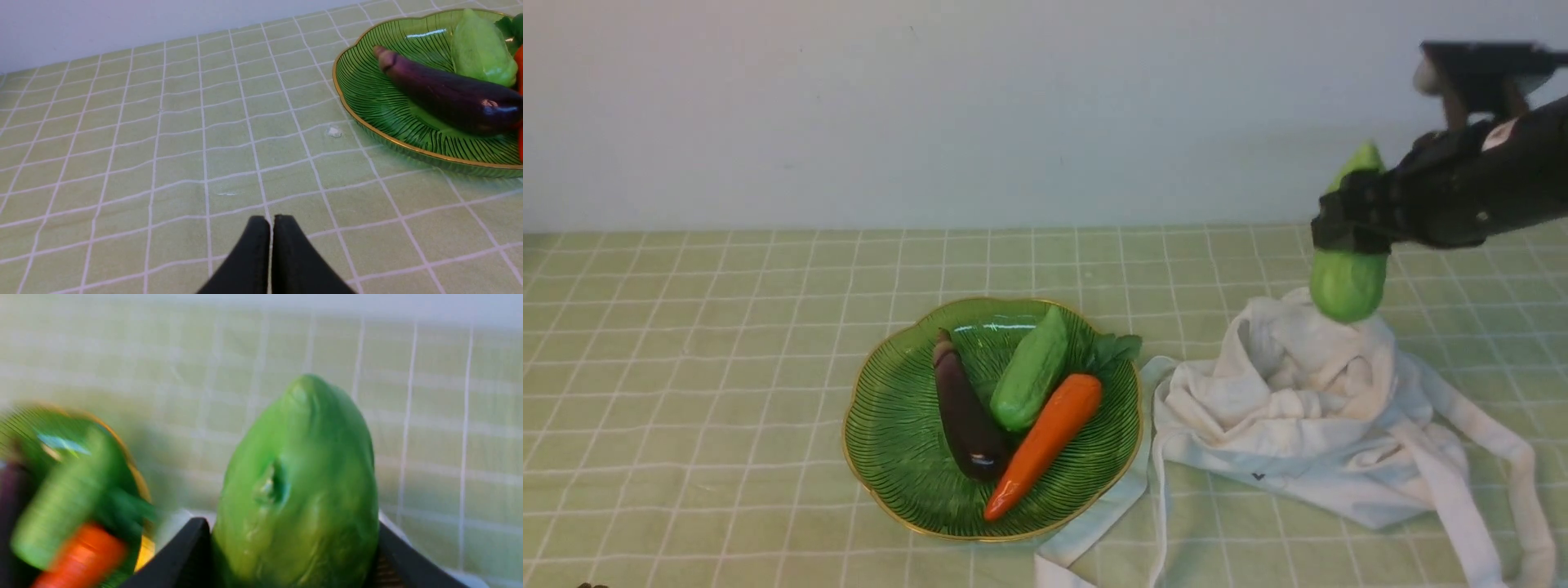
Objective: Take vegetables from bag on green coffee tablecloth place on plate.
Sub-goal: 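Take the green vegetable out of the bag and place it on the plate with the right gripper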
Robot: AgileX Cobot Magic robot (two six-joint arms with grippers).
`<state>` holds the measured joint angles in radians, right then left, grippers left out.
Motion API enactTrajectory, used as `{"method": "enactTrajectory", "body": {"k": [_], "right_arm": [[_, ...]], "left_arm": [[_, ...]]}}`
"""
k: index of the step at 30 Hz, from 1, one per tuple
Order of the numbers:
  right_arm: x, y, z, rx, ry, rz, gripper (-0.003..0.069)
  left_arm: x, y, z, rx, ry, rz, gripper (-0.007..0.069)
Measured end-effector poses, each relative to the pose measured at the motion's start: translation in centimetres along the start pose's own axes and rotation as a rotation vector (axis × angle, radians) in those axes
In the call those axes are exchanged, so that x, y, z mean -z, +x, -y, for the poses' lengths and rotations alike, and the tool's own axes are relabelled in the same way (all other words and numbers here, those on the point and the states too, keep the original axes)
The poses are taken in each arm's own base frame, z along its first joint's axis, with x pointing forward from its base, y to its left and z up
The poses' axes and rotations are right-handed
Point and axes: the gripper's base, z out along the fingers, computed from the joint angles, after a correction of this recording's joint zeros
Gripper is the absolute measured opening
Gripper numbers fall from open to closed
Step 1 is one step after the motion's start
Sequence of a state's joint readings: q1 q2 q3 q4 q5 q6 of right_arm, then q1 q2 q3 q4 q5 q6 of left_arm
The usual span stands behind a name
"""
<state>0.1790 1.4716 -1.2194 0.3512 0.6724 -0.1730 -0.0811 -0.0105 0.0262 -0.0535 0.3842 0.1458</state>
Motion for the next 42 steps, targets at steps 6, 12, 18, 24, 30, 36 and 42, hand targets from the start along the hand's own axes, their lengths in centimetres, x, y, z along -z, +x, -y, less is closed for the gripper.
{"method": "enactTrajectory", "body": {"k": [6, 12, 18, 24, 30, 36, 42], "right_arm": [[2.8, -0.4, -4.3, 0.084, -0.18, 0.086, 0.0401], [-0.9, 2.6, -11.5, 0.244, -0.427, -0.043, 0.0401], [-6.3, 6.5, -16.5, 0.313, -0.48, -0.122, 0.0401], [-11.4, 10.1, -19.5, 0.396, -0.457, -0.152, 0.0401], [-13.7, 10.1, -21.6, 0.419, -0.491, -0.165, 0.0401], [-15.8, 10.5, -22.4, 0.41, -0.498, -0.196, 0.0442], [-16.0, 10.0, -22.9, 0.415, -0.516, -0.196, 0.0542]], "left_arm": [[0.0, 0.0, 0.0, 0.0, 0.0, 0.0, -0.0005], [0.0, 0.0, 0.0, 0.0, 0.0, 0.0, -0.0005], [0.0, 0.0, 0.0, 0.0, 0.0, 0.0, -0.0005], [0.0, 0.0, 0.0, 0.0, 0.0, 0.0, -0.0005], [0.0, 0.0, 0.0, 0.0, 0.0, 0.0, -0.0005], [0.0, 0.0, 0.0, 0.0, 0.0, 0.0, -0.0005], [0.0, 0.0, 0.0, 0.0, 0.0, 0.0, -0.0005]]}}
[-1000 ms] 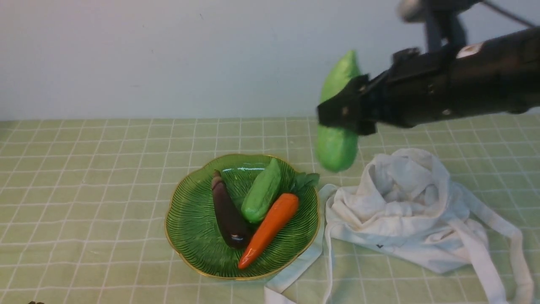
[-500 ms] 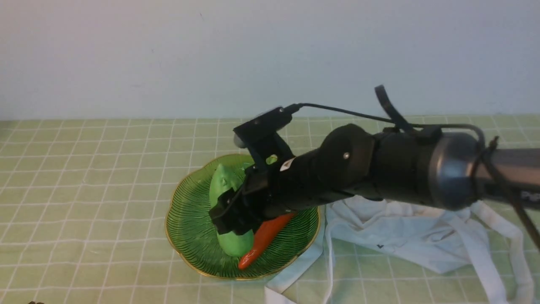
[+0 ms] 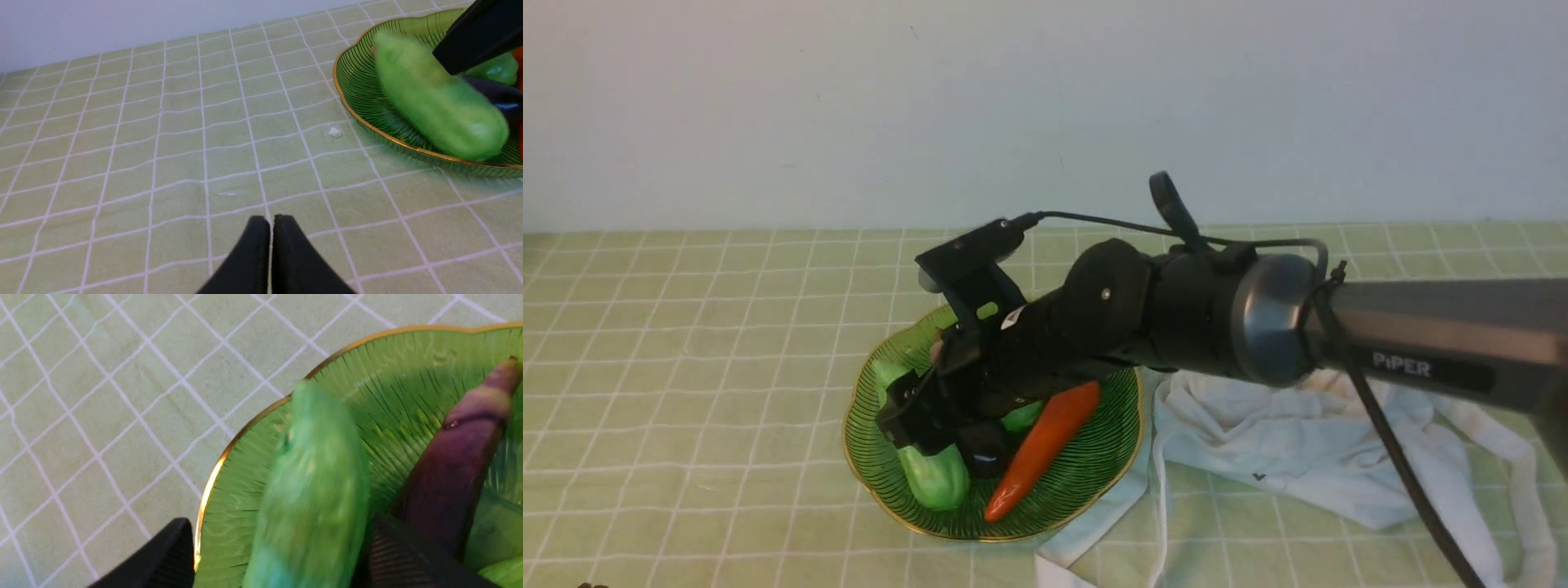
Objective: Take vegetables from bag on green coffee tablecloth place on plate.
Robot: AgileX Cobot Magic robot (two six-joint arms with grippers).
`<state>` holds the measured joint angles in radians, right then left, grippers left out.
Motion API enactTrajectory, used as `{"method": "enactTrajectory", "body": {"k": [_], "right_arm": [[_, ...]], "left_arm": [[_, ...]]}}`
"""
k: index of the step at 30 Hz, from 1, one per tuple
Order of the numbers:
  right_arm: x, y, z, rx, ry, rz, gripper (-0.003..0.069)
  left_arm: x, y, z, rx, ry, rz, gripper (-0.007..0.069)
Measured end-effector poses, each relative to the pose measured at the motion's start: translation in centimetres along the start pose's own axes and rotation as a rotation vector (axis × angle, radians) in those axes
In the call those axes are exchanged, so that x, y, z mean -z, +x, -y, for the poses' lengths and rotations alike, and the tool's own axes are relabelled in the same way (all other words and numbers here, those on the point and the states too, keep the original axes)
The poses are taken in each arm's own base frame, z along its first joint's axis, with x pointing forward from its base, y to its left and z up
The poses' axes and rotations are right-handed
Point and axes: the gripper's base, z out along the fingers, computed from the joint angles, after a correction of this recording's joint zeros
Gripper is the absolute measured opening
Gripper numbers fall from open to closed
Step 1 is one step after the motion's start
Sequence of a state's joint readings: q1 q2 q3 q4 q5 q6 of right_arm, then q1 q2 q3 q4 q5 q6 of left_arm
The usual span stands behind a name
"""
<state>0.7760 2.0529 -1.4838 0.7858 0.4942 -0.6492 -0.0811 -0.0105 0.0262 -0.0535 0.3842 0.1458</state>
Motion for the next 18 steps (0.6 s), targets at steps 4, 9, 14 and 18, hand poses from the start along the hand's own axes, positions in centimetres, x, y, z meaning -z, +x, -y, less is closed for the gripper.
{"method": "enactTrajectory", "body": {"k": [4, 9, 14, 18], "right_arm": [[0.3, -0.4, -0.2, 0.029, -0.019, -0.022, 0.0561], [3.4, -2.1, 0.6, 0.011, -0.002, -0.093, 0.046], [12.9, -5.9, 1.5, 0.003, 0.154, 0.018, 0.0105], [21.1, -7.6, 1.1, -0.023, 0.272, 0.171, 0.0]], "left_arm": [[0.0, 0.0, 0.0, 0.0, 0.0, 0.0, -0.0005], [0.0, 0.0, 0.0, 0.0, 0.0, 0.0, -0.0005], [0.0, 0.0, 0.0, 0.0, 0.0, 0.0, -0.0005], [0.0, 0.0, 0.0, 0.0, 0.0, 0.0, -0.0005]]}}
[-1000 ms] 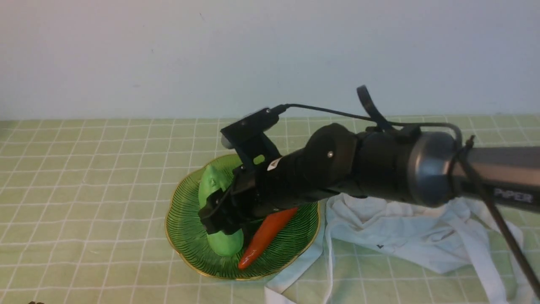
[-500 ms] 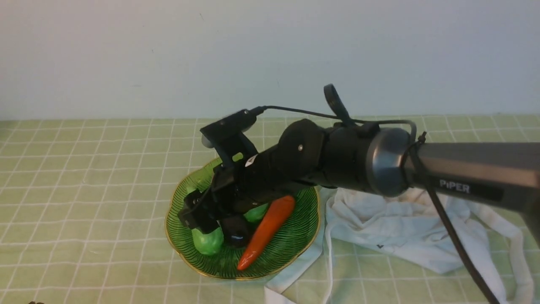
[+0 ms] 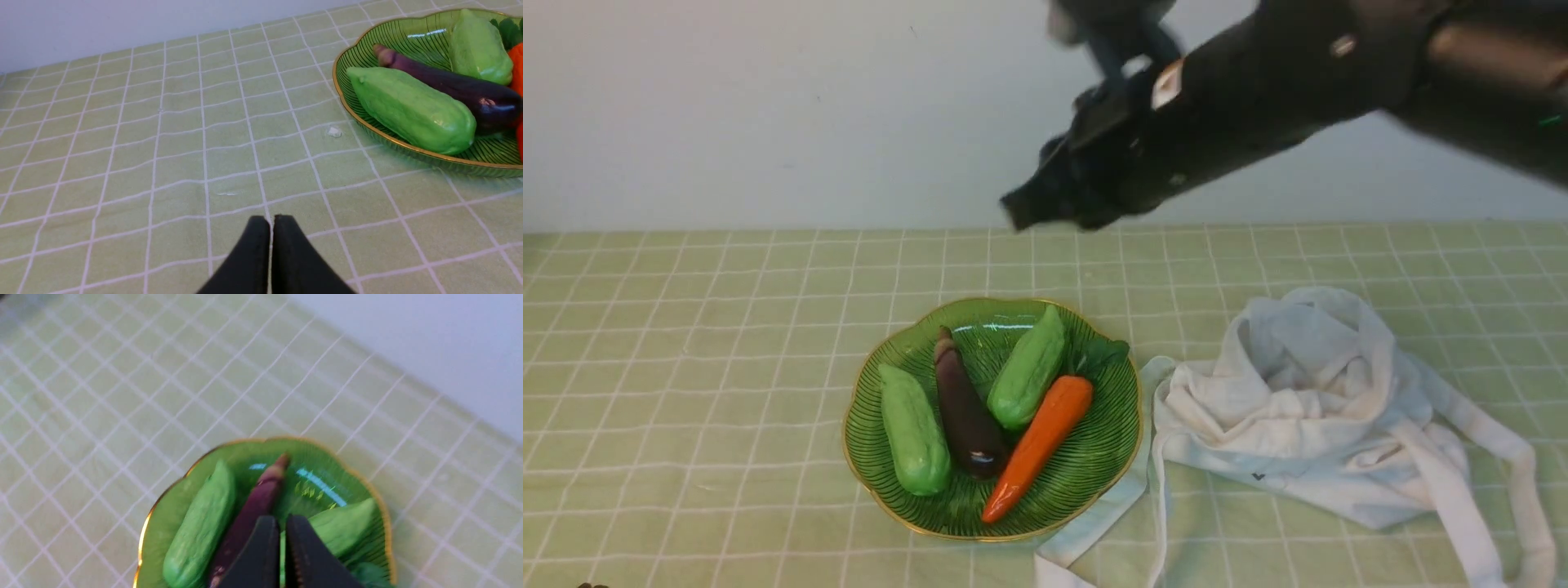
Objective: Take vegetables from bag on green coffee tablecloth place on plate.
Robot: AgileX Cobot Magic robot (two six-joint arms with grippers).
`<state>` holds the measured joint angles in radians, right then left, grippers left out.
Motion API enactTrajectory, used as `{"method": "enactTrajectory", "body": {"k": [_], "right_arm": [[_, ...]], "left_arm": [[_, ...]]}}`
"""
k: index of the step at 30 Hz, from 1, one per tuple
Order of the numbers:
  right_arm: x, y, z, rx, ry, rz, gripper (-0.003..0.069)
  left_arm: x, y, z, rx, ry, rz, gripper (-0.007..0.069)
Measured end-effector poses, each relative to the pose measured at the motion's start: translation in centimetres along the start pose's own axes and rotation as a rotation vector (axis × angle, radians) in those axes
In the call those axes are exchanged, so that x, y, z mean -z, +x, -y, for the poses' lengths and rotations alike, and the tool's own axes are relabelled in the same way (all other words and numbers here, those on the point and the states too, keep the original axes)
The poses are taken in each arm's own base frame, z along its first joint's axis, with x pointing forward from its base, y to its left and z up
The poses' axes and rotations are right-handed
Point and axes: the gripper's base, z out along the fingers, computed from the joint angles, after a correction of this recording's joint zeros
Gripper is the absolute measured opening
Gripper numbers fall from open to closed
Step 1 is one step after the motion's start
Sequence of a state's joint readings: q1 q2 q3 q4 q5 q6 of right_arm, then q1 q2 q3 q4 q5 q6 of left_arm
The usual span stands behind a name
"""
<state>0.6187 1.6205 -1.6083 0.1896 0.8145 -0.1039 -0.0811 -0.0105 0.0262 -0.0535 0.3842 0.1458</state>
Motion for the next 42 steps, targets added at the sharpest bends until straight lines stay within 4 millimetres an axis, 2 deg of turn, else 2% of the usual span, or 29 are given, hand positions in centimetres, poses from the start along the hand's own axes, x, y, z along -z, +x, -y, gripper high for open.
{"method": "enactTrajectory", "body": {"k": [3, 4, 5, 7, 12, 13, 14, 16, 20, 21, 24, 29, 42], "right_arm": [[6.6, -1.0, 0.8, -0.022, 0.094, 0.129, -0.0013], [7.0, -1.0, 0.8, -0.016, 0.1, 0.135, -0.0013], [9.8, -0.7, 1.0, -0.03, 0.146, 0.184, -0.0014], [13.4, 0.2, 1.0, -0.041, 0.193, 0.247, -0.0015], [19.7, 5.6, 0.9, -0.102, 0.261, 0.378, -0.0015], [19.4, 5.9, 1.0, -0.098, 0.265, 0.367, -0.0015], [20.9, 8.1, 0.9, -0.114, 0.271, 0.415, -0.0015], [22.7, 10.7, 0.7, -0.127, 0.269, 0.485, -0.0015], [24.8, 16.3, 0.4, -0.114, 0.256, 0.6, -0.0015], [25.0, 16.9, 0.3, -0.114, 0.253, 0.613, -0.0015], [26.3, 20.9, 0.0, -0.109, 0.23, 0.724, -0.0015], [26.9, 25.1, -0.1, -0.118, 0.21, 0.827, -0.0015], [25.1, 26.5, 0.3, -0.115, 0.226, 0.77, -0.0015]], "left_arm": [[0.0, 0.0, 0.0, 0.0, 0.0, 0.0, -0.0005], [0.0, 0.0, 0.0, 0.0, 0.0, 0.0, -0.0005], [0.0, 0.0, 0.0, 0.0, 0.0, 0.0, -0.0005], [0.0, 0.0, 0.0, 0.0, 0.0, 0.0, -0.0005], [0.0, 0.0, 0.0, 0.0, 0.0, 0.0, -0.0005], [0.0, 0.0, 0.0, 0.0, 0.0, 0.0, -0.0005], [0.0, 0.0, 0.0, 0.0, 0.0, 0.0, -0.0005], [0.0, 0.0, 0.0, 0.0, 0.0, 0.0, -0.0005], [0.0, 0.0, 0.0, 0.0, 0.0, 0.0, -0.0005], [0.0, 0.0, 0.0, 0.0, 0.0, 0.0, -0.0005], [0.0, 0.0, 0.0, 0.0, 0.0, 0.0, -0.0005], [0.0, 0.0, 0.0, 0.0, 0.0, 0.0, -0.0005], [0.0, 0.0, 0.0, 0.0, 0.0, 0.0, -0.0005]]}}
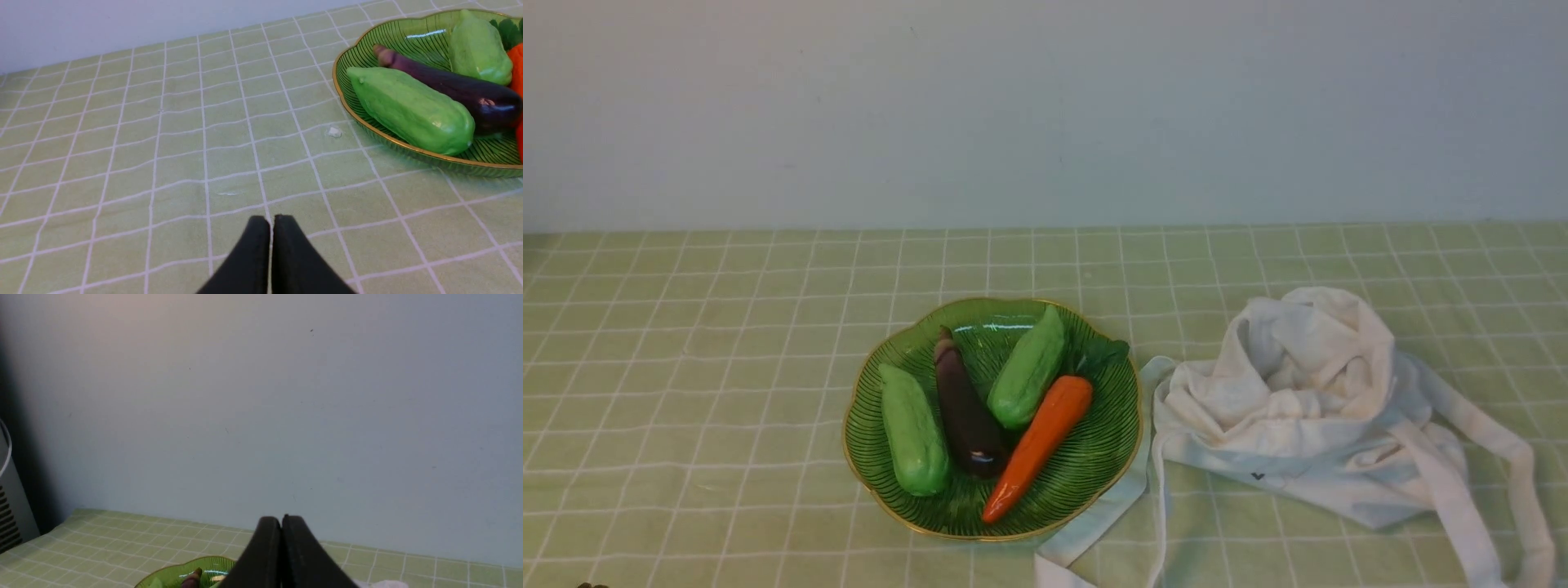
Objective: Take vegetables from bag on green coffee tablecloth place on plate.
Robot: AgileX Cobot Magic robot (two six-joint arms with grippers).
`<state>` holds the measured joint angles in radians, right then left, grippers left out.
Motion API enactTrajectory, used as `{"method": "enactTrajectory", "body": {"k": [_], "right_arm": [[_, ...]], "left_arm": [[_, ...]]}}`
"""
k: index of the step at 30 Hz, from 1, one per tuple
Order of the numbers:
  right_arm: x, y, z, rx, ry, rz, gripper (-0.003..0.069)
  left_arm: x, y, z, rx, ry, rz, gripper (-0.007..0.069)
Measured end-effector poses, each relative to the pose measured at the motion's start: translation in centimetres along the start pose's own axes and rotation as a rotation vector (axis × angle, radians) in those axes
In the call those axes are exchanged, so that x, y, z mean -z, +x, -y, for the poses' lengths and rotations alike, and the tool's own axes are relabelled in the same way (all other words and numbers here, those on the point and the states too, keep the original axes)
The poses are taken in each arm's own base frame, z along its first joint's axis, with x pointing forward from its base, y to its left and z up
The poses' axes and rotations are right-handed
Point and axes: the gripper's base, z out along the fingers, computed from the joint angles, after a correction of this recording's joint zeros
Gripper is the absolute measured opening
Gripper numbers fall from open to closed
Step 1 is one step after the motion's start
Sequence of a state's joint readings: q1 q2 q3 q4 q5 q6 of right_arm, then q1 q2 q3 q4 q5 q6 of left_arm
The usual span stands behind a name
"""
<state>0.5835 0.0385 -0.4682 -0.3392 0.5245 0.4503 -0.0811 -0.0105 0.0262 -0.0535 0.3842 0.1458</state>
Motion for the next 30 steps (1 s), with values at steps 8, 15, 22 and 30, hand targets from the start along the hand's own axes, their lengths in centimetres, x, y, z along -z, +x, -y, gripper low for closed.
{"method": "enactTrajectory", "body": {"k": [8, 15, 22, 30], "right_arm": [[-0.05, -0.04, -0.01, 0.016, -0.002, 0.015, -0.0015], [-0.04, 0.07, -0.52, 0.057, -0.057, 0.005, -0.0015], [-0.02, 0.15, -0.84, 0.092, -0.093, -0.001, -0.0015], [-0.26, 0.88, -0.63, 0.127, -0.023, -0.02, -0.0015]], "left_arm": [[0.0, 0.0, 0.0, 0.0, 0.0, 0.0, -0.0005], [0.0, 0.0, 0.0, 0.0, 0.0, 0.0, -0.0005], [0.0, 0.0, 0.0, 0.0, 0.0, 0.0, -0.0005], [0.0, 0.0, 0.0, 0.0, 0.0, 0.0, -0.0005]]}}
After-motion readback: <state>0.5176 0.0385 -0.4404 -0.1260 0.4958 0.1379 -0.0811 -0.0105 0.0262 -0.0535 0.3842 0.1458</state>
